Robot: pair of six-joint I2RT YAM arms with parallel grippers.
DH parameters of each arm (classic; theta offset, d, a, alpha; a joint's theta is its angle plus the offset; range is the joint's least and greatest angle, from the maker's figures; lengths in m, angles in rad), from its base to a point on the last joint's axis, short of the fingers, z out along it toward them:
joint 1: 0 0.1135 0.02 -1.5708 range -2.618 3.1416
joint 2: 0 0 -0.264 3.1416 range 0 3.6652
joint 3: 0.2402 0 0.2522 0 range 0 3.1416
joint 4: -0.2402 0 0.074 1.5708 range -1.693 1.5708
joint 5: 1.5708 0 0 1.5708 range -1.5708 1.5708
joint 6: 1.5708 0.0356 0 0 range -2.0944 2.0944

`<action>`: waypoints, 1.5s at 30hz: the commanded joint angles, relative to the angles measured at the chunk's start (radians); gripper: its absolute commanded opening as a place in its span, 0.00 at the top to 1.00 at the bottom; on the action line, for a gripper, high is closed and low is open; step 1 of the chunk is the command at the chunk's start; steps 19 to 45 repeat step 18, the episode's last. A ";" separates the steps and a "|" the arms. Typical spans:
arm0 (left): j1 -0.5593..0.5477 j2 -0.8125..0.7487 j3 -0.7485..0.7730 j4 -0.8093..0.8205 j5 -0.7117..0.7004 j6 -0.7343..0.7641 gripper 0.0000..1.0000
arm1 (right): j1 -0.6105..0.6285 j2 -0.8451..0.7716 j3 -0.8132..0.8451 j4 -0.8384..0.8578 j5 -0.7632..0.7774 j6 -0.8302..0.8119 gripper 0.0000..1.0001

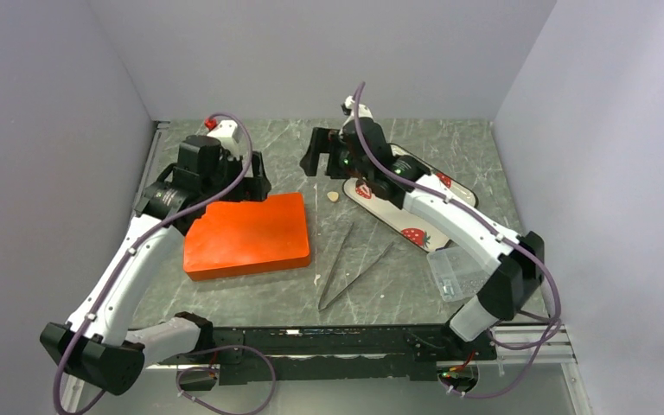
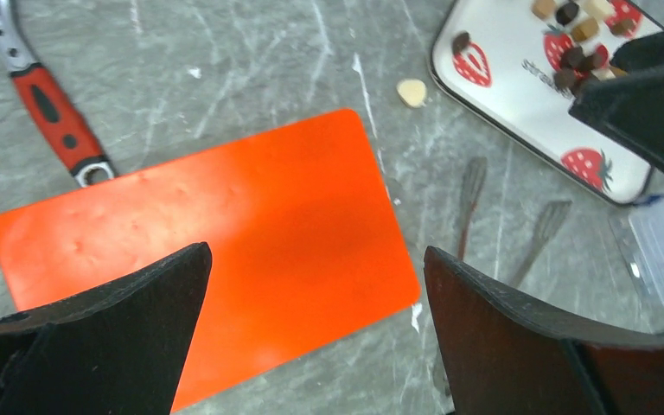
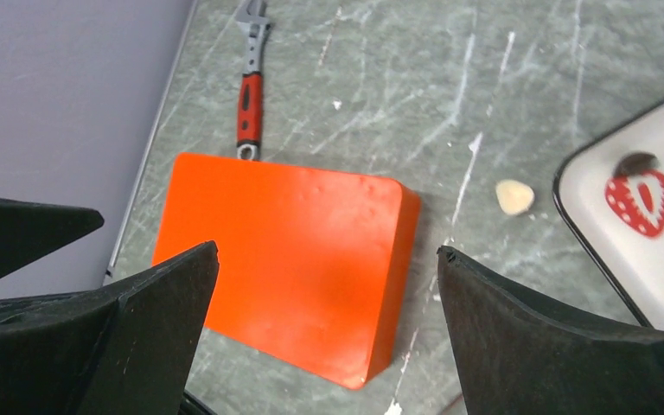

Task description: Pack the chocolate

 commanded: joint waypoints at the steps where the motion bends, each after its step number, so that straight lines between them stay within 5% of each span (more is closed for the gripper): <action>1: -0.026 -0.075 -0.059 0.082 0.039 0.004 0.01 | -0.003 -0.136 -0.103 0.064 0.090 0.056 0.00; 17: -0.026 -0.219 -0.204 0.171 -0.004 0.009 0.01 | -0.005 -0.249 -0.219 0.086 0.150 0.076 0.00; 45: -0.026 -0.216 -0.202 0.163 -0.007 0.010 0.01 | -0.005 -0.247 -0.217 0.084 0.149 0.074 0.00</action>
